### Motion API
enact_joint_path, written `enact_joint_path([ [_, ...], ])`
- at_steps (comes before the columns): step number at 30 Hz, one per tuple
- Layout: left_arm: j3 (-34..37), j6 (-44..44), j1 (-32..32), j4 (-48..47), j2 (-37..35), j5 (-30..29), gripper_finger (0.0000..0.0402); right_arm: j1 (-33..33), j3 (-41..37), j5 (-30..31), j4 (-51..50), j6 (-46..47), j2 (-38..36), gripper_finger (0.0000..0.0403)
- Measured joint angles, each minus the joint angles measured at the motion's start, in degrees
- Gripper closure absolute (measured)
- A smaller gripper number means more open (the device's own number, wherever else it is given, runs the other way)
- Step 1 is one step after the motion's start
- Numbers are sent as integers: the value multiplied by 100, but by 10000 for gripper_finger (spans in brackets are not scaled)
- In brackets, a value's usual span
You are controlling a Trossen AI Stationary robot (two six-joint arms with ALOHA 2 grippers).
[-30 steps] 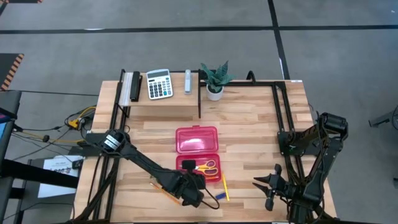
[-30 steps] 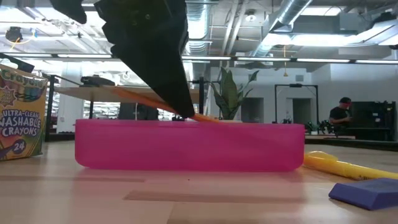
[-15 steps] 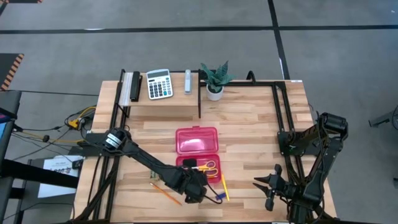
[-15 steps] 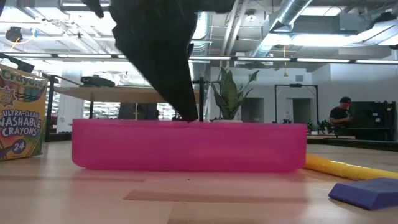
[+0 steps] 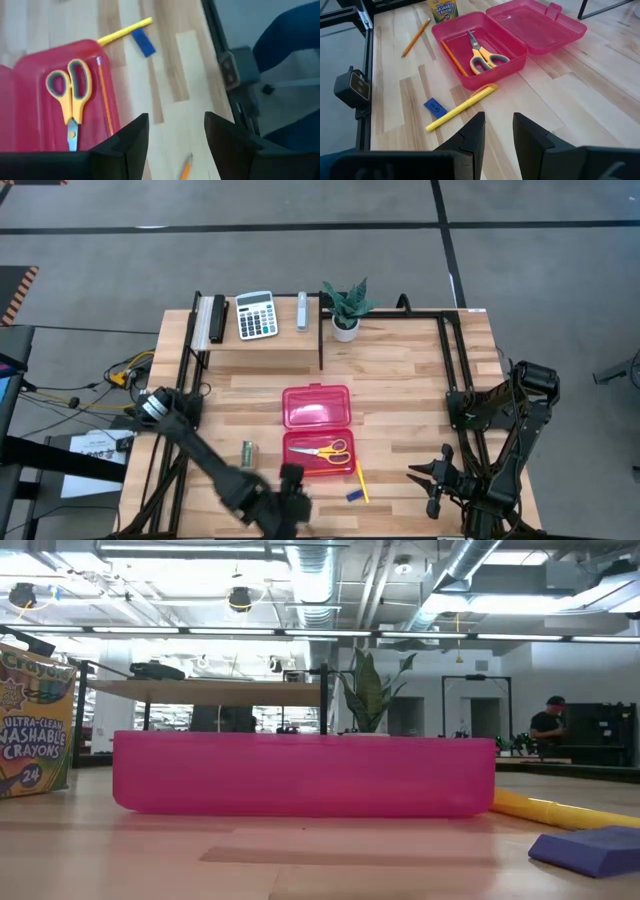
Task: Pack school essentials
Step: Put the yellow crayon box into the red supply box
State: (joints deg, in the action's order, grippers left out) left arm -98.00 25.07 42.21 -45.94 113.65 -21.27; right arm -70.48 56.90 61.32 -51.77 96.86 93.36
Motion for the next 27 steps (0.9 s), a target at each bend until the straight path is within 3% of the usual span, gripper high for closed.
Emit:
enact_joint_path([
  [8, 1266, 964, 586, 743, 3, -199, 223, 35, 0, 4, 2, 15, 0, 295],
  [16, 2568, 1109, 669, 1780, -176, 63, 223, 184, 0, 7, 44, 15, 0, 295],
  [27, 4872, 1346, 814, 4323, -1730, -493, 223, 291, 0, 4, 61, 13, 0, 295],
])
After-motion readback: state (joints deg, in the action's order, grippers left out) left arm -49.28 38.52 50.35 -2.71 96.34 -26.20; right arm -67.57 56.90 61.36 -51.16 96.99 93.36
